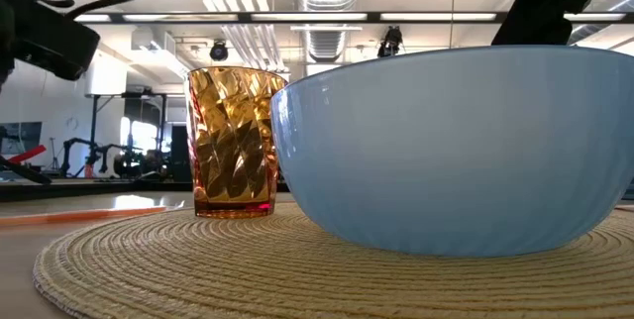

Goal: Pick & Place Utensil
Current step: Put the orange straw into the brown cup

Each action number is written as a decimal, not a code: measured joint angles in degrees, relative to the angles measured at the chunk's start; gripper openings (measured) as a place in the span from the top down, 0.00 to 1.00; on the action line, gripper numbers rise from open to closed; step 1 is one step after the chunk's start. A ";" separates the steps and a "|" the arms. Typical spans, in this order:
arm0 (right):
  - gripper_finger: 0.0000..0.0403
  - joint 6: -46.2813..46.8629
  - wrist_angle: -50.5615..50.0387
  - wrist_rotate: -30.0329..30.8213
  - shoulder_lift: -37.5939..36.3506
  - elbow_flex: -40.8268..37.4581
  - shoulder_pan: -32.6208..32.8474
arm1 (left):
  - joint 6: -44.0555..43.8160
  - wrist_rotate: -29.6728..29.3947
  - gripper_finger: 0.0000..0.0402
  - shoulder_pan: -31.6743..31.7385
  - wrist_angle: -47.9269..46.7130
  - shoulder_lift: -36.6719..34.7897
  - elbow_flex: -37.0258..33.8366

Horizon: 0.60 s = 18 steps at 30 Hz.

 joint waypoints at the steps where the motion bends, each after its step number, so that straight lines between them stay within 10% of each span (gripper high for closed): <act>1: 0.69 0.07 0.02 0.01 0.00 0.00 0.00 | -0.15 0.00 0.55 0.00 0.00 0.37 0.00; 18: 0.73 -0.09 0.08 0.03 0.00 0.00 0.00 | -0.77 -2.64 0.55 2.16 0.07 5.60 0.03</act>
